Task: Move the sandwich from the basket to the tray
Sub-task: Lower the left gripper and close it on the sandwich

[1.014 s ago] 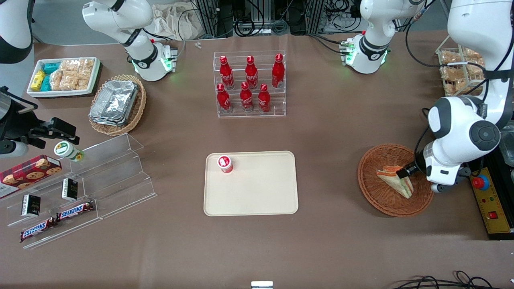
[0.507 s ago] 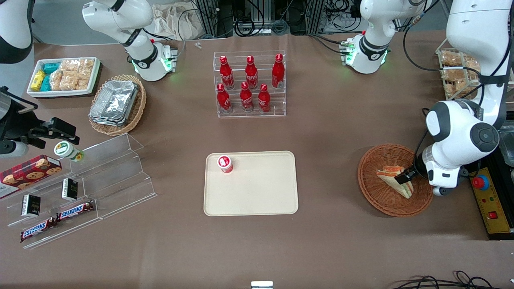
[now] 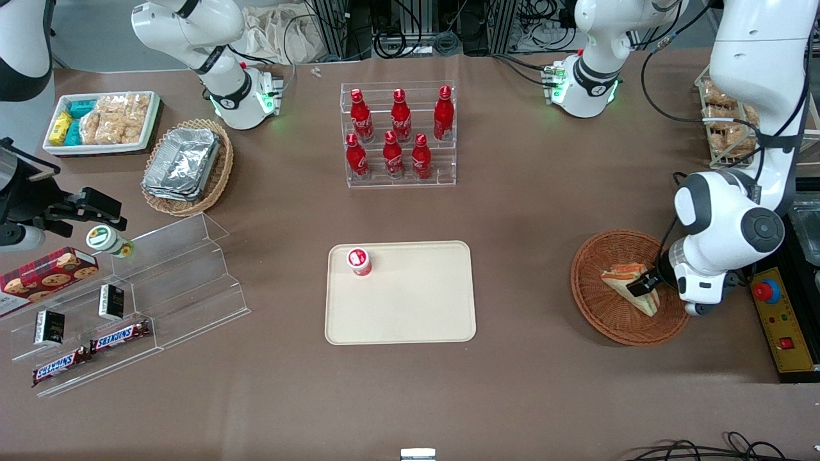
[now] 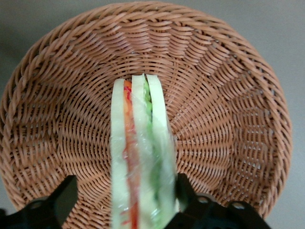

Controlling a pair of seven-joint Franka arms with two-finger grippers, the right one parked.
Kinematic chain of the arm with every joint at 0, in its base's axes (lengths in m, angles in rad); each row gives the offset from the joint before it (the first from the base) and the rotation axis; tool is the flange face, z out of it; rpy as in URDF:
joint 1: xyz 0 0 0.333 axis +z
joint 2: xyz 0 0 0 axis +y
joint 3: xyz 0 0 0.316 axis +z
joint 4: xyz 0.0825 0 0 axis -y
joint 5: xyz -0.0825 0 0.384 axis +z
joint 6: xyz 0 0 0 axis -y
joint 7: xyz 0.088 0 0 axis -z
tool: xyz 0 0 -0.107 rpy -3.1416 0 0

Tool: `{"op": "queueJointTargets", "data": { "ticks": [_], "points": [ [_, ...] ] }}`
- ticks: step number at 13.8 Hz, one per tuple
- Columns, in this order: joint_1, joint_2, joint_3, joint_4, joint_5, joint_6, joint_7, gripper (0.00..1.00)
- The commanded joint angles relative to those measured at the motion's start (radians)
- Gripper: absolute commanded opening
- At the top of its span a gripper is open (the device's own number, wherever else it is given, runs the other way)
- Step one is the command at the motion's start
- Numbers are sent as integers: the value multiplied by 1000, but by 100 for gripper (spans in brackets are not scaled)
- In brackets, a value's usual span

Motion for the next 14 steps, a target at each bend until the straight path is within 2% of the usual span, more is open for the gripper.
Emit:
{"op": "queueJointTargets", "data": {
  "ticks": [1, 5, 8, 11, 14],
  "points": [
    [8, 9, -15, -1, -5, 24, -20, 68],
    [-3, -7, -20, 19, -4, 1, -87, 32],
    [-5, -43, -35, 96, -2, -164, -86, 12],
    [-6, -69, -60, 222, 1, -364, -99, 5],
    [-18, -106, -83, 372, 8, -612, -84, 4]
  ]
}}
